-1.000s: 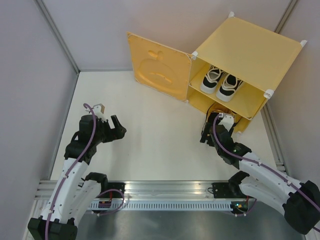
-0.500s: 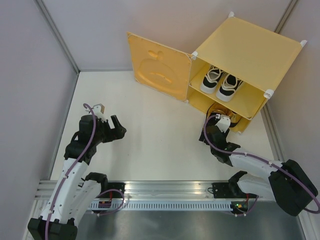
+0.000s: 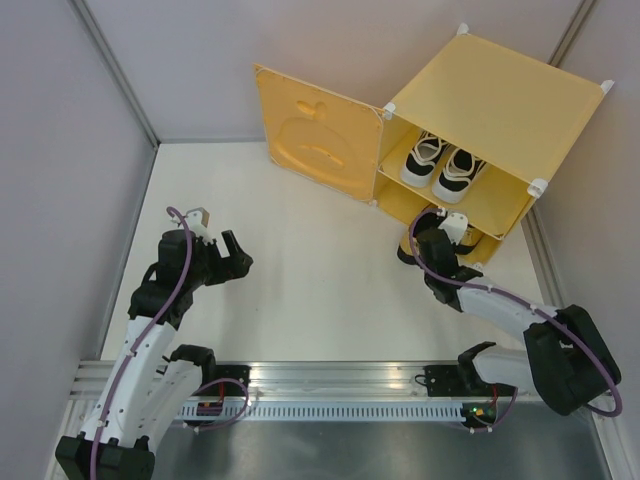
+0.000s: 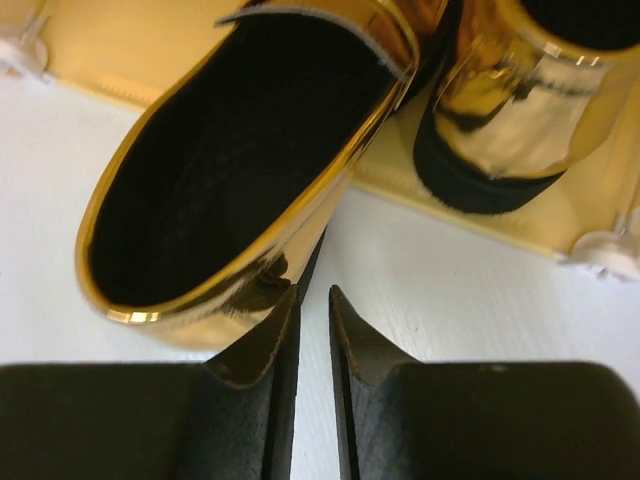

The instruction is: Place and organize the shoes in the shoe cabinet

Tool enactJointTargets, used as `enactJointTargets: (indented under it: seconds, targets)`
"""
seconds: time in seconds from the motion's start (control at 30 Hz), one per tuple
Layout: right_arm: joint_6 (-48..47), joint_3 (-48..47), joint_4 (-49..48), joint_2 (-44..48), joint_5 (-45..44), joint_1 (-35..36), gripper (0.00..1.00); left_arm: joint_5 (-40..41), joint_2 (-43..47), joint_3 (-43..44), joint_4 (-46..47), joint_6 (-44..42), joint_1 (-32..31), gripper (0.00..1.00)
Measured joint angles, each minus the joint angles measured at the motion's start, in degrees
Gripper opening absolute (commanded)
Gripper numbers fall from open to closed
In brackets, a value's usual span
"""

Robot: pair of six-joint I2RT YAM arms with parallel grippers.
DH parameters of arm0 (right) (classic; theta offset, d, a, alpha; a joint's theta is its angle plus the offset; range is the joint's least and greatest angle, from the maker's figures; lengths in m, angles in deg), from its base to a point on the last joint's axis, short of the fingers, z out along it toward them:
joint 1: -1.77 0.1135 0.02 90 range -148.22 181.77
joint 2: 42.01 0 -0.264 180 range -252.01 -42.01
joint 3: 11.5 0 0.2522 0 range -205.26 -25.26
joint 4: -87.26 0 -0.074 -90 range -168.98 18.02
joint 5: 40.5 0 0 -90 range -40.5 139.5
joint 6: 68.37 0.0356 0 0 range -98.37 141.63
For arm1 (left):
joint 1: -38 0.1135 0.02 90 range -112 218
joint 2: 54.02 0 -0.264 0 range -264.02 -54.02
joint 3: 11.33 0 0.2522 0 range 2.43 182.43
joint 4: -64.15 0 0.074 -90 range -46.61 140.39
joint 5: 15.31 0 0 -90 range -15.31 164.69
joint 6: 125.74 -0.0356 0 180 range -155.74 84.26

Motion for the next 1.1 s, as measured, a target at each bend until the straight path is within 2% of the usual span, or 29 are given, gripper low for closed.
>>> enactJointTargets:
  seconds: [0.17, 0.23, 0.27, 0.47, 0.57, 0.77, 0.9, 1.1]
  targets:
    - [-2.05, -3.34, 0.33, -3.06, 1.07, -3.98, 0.22, -0.07, 0.0, 0.0, 0.0, 0.0, 0.0, 0.97]
    - [-1.97, -3.98, 1.09, -2.97, 2.19, -4.48, 0.29, -0.07, 0.0, 0.0, 0.0, 0.0, 0.0, 0.97]
    - [-1.75, -4.09, 1.66, -2.49, 2.8, -4.48, 0.36, -0.09, 0.0, 0.0, 0.0, 0.0, 0.0, 0.97]
    - [2.51, -3.96, 6.51, 6.71, 5.6, -2.91, 0.66, -0.11, 0.0, 0.0, 0.0, 0.0, 0.0, 0.97]
    - [4.79, -4.2, 7.93, 9.57, 6.34, -1.11, 0.74, -0.11, 0.0, 0.0, 0.0, 0.0, 0.0, 0.97]
    - [10.6, -9.42, 13.99, 4.35, 2.67, 3.78, 0.79, -0.11, 0.0, 0.0, 0.0, 0.0, 0.0, 0.97]
    - [16.94, -14.08, 17.14, -2.12, -2.08, 6.34, 0.79, -0.11, 0.02, 0.0, 0.0, 0.0, 0.0, 0.97]
    - [24.5, -16.15, 20.81, -9.53, -7.48, 6.71, 0.76, -0.11, 0.0, 0.0, 0.0, 0.0, 0.0, 0.97]
